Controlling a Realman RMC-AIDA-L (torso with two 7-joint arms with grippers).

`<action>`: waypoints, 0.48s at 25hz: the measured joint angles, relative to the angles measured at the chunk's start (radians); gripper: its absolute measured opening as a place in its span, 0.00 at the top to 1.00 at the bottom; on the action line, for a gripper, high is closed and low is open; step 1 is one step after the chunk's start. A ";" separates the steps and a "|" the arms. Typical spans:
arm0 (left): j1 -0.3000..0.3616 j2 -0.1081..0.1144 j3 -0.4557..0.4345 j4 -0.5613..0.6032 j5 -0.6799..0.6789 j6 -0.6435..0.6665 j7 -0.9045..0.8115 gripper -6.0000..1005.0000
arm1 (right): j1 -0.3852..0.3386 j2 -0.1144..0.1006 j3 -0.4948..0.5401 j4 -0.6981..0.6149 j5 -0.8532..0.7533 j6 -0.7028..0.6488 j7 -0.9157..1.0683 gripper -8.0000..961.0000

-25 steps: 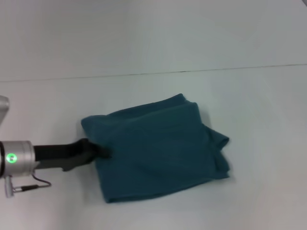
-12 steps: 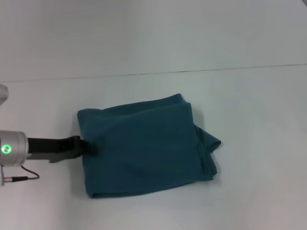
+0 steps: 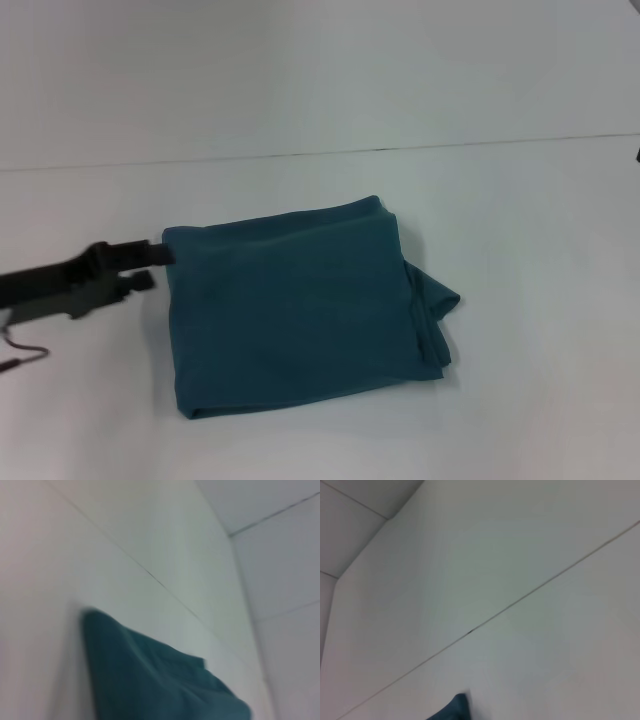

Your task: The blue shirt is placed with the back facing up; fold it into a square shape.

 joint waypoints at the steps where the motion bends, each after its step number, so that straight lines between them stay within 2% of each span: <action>1: -0.001 -0.008 -0.010 -0.014 -0.010 0.012 0.005 0.60 | 0.001 0.003 -0.001 0.000 0.000 -0.002 -0.001 0.04; 5: -0.014 -0.052 -0.011 -0.059 -0.035 0.025 0.026 0.41 | 0.007 0.015 -0.004 0.000 -0.001 -0.003 -0.010 0.04; 7: -0.026 -0.070 -0.003 -0.074 -0.032 0.020 0.035 0.39 | 0.009 0.022 -0.005 0.000 -0.002 -0.010 -0.021 0.04; 9: -0.038 -0.072 0.025 -0.106 -0.026 -0.001 0.042 0.36 | 0.010 0.029 -0.008 0.000 -0.002 -0.019 -0.037 0.04; 12: -0.051 -0.053 0.078 -0.151 -0.023 -0.023 0.051 0.32 | 0.012 0.038 -0.022 0.000 -0.002 -0.039 -0.069 0.04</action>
